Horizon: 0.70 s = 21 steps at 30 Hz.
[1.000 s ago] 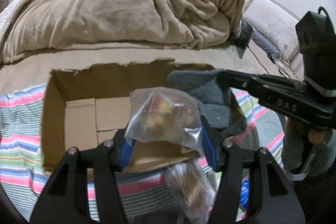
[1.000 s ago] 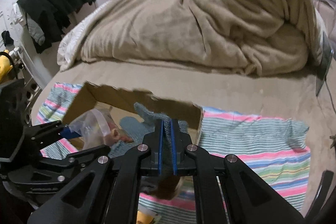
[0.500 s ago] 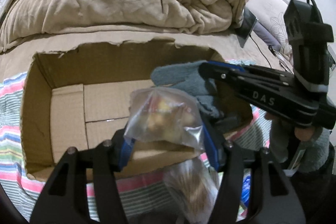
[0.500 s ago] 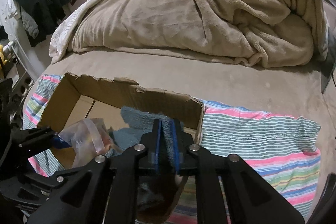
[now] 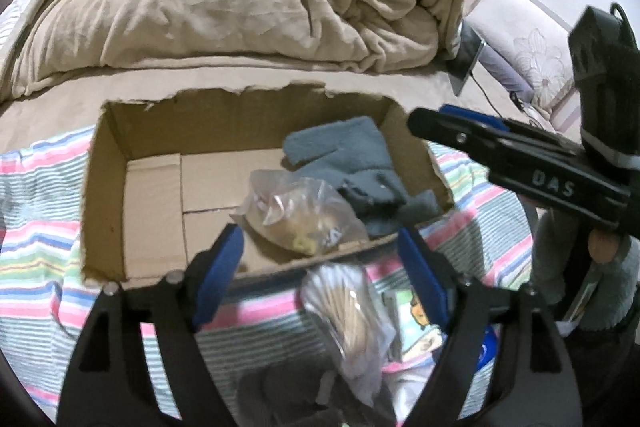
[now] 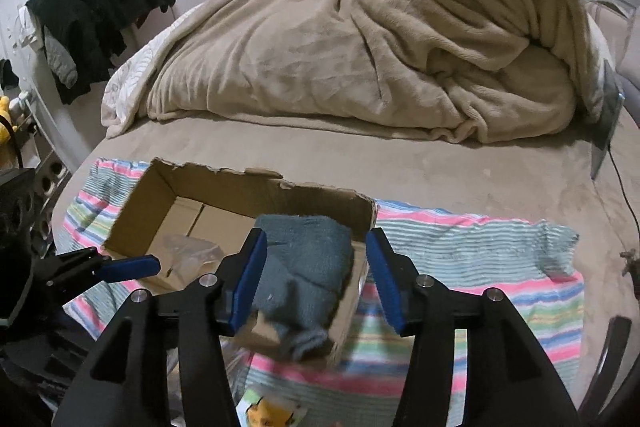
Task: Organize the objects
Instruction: 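Open both tools to release the bag and glove in the box, then grasp the cotton swab bag with the left tool while the right tool grasps the blue tissue pack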
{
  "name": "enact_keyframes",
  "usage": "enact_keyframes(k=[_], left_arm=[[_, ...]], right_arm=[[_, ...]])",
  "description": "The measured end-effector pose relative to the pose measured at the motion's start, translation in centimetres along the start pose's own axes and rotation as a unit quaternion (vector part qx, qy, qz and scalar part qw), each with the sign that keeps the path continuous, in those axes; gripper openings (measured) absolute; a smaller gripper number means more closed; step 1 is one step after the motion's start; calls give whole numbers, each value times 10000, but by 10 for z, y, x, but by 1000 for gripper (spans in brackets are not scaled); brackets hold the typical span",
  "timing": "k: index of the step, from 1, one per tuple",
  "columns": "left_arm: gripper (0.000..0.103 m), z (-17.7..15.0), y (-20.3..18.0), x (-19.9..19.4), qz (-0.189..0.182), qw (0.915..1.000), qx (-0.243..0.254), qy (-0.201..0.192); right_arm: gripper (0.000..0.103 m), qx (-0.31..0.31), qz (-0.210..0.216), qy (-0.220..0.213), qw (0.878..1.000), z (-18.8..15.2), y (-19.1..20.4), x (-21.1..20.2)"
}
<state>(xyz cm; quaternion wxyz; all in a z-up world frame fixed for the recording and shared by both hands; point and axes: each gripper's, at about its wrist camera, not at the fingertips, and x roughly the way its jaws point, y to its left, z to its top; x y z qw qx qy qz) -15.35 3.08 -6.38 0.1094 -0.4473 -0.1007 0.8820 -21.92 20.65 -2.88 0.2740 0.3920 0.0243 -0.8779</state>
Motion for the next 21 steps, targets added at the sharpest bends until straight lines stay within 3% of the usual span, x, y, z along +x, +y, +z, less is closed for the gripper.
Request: enact_keyframes(k=[3,11,21], left_arm=[[81,-4,0,-12,15,9999,-61,-96],[81,-19,0,-47,84,9994,-159,-308],[81,-45,1,-79,176,9987,-207,-425]], right_arm=[[65,89,34,-17,10000,-8,2,-15],[71,128,13,-109,9999,-25,10,-53],[71,222,-91,-187,9995,-44,15,-90]])
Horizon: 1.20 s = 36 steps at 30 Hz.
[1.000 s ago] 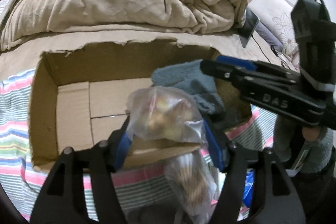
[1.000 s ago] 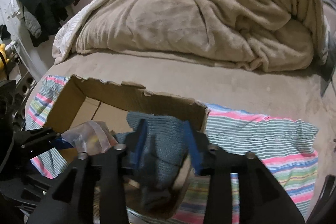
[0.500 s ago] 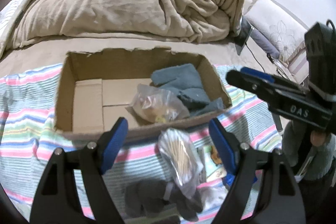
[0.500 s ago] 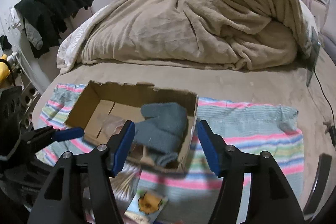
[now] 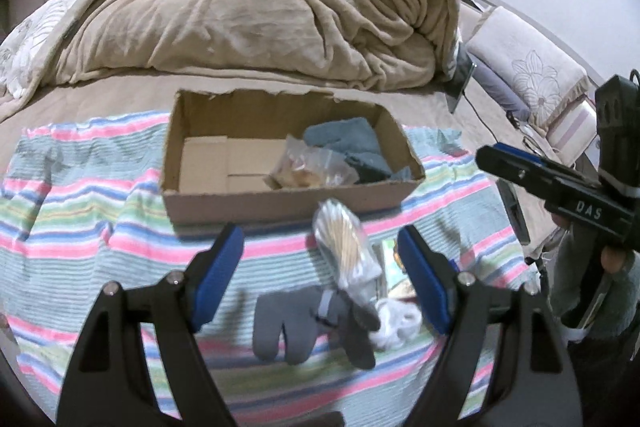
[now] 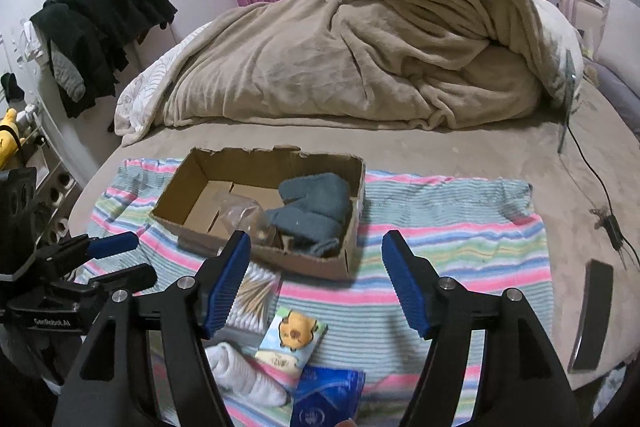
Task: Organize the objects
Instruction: 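Grasp the cotton swab bag with the left tool while the right tool grasps the blue tissue pack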
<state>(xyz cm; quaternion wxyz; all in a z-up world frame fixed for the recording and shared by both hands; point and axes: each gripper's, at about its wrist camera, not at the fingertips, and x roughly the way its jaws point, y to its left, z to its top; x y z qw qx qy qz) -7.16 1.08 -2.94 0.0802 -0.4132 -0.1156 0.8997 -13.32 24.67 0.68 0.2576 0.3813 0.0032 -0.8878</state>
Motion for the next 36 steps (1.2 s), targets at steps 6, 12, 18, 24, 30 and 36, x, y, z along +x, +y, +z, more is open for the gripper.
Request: enact_keyframes(k=[6,12,18,24,30,36], left_arm=[[81,-17,6,-5,103,9999,-45,73],[81,-35,12,1,214,9994,-82,274],[81,-43,11,9,276,9988,-92,404],[81,-49,2,15,257,9984,-44,497],[81,-58,-1,19,247,9977,-83,622],[81,-60,-7,23,281,9971,-24,706]], right_arm=[[71,74,-31,113,9999,-17,-2,-6],[71,181,-12,277,9995,-36,-6,-4],[71,279,5,488,9984,-55,-11,4],[71,353,-21,778,9963,-76,-15,15],[71,199,-91,1127,9934,-96,-11,27],[71,-69,-48,1470,9891,-115,0,41]])
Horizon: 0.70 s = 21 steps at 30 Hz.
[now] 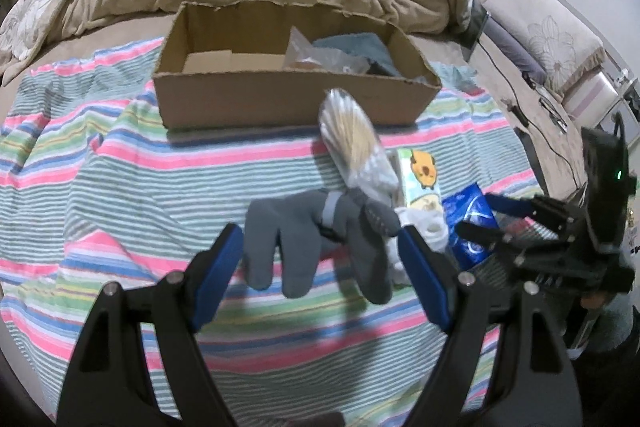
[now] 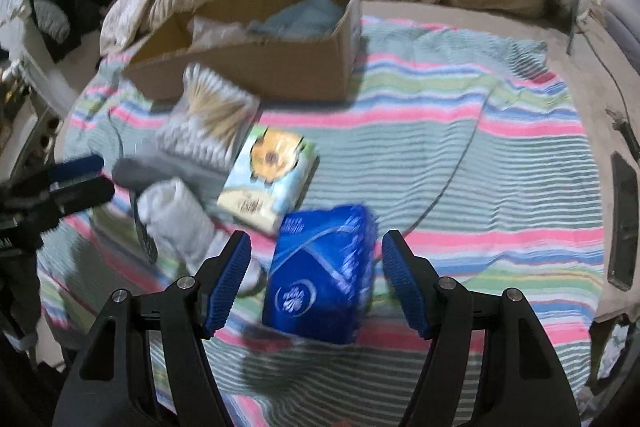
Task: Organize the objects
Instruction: 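Grasp the cotton swab bag with the left tool while the right tool grasps the blue tissue pack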
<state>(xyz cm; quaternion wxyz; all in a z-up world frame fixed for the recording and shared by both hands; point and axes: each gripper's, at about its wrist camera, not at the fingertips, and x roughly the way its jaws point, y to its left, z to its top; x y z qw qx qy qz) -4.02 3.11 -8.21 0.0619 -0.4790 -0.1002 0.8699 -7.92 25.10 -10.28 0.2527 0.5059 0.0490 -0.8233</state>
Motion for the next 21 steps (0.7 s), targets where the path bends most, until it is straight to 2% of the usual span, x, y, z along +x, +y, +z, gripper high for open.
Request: enact_keyframes(k=[6,8,10,14,17,21], left_arm=[[81,6,-10,2,-35,9999,161,19],[81,10,-13,4,12,9998,208,13],[81,16,-17,8,36,9997,233,0],[81,26,-25,19,-51,9993,364,-15],[79,35,-29,32,13,9991,411,48],[76,44,-31,49,86,9992,373,137]], right_arm=[[69,-127,57,199,9997,-11,2,17],[55,-140,5,132,9998,-12,0,15],[49,-93,66,80,9999,-12,-7,12],[35,100,514,-29,9986,-14,-24,4],[29,236,731,-168,9969,-10,-33,-3],[25,222,809,-390,9957,-8,-36,-15]])
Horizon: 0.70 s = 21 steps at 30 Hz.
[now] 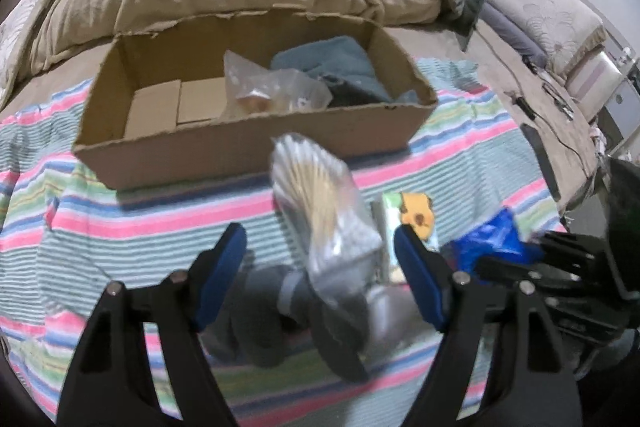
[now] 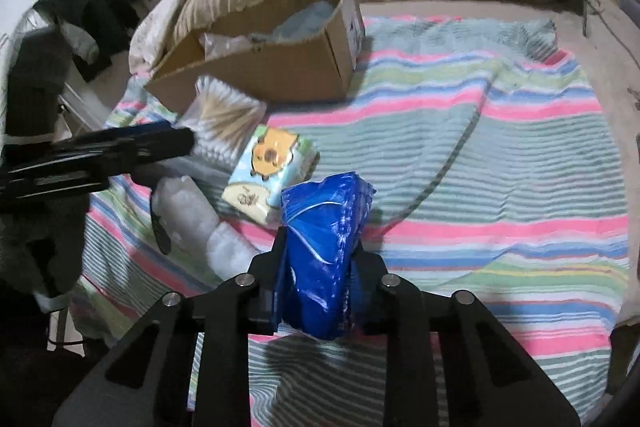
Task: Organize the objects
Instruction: 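Grasp the cotton swab bag with the left tool while the right tool grasps the blue tissue pack, then carry the swab bag and blue tissue pack over the box with both tools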
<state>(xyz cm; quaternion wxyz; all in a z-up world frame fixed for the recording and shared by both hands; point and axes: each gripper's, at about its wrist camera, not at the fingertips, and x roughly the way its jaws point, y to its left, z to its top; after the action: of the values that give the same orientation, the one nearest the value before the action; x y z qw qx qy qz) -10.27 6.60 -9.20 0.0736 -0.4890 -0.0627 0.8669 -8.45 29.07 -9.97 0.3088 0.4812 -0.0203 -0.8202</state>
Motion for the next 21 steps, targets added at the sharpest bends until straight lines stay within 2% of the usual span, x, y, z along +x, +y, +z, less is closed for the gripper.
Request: enact_keyframes(k=[2,4,5,9,12,21], left_arm=[[75,4,1,11,-52,9999,-82,82],[67,7,1,20,-74,9997,-138,174],[57,6,0,23,-91,9997,-142,204],[43,7,-7,31,-200,9995,-73,223],[38,7,-10,30,-241,9995,-52,181],[31,8,-10,8,-361,9993,-102,-70]], right_arm=[[23,-65,26,-140,9999,4,-1,-8],[19,-89,37,-290,9995,10,-4,-15],[18,-79,33,-343,9994,13,-6,-18],[14,24,-2,-431,9991,19,-17,-19],[13,69,24,-398,9992,19,-22,-16],[13,57,-47,-568,9984,26,-14,-28]])
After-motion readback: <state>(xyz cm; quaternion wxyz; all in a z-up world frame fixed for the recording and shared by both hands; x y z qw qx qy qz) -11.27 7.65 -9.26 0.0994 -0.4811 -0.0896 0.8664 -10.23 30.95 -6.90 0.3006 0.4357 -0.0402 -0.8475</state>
